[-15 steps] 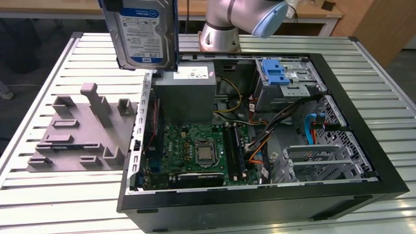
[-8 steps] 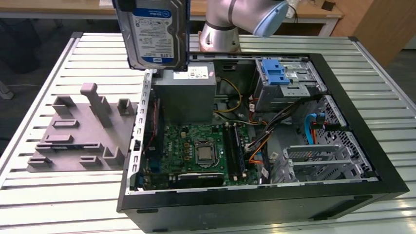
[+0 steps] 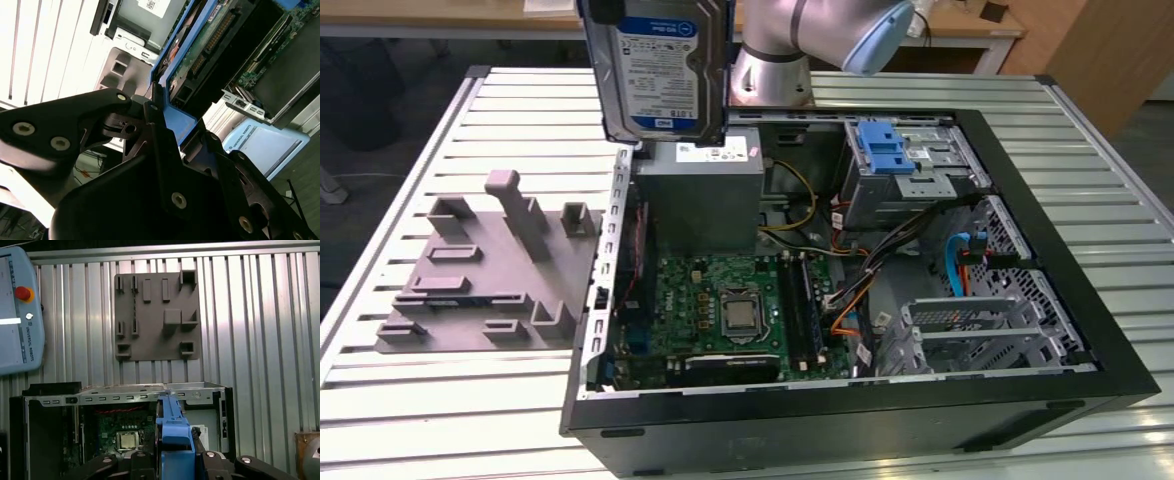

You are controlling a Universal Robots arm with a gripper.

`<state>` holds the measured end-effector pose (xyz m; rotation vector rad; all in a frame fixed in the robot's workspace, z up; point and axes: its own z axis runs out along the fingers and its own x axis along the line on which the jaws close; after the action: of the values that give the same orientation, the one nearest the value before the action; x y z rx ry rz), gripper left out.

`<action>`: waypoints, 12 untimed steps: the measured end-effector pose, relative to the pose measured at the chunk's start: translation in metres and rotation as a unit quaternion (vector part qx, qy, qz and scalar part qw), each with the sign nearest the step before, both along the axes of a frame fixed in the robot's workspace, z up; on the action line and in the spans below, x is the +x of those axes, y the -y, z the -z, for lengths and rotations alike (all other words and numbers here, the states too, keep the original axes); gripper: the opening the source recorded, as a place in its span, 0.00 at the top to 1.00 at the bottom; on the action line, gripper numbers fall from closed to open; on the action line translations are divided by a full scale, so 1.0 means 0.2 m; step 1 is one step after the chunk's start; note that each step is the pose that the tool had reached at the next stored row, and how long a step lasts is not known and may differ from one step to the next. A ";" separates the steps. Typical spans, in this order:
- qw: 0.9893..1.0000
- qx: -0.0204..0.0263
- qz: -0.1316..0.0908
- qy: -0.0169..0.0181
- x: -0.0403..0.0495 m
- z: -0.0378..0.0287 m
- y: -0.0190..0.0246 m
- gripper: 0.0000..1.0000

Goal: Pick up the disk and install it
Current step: 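Pick up the disk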

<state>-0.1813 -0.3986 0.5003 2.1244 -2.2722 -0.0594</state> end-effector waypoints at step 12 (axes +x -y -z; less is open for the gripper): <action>1.000 0.000 0.000 0.000 0.005 0.000 0.000 0.64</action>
<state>-0.1802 -0.3986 0.5002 2.1244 -2.2724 -0.0595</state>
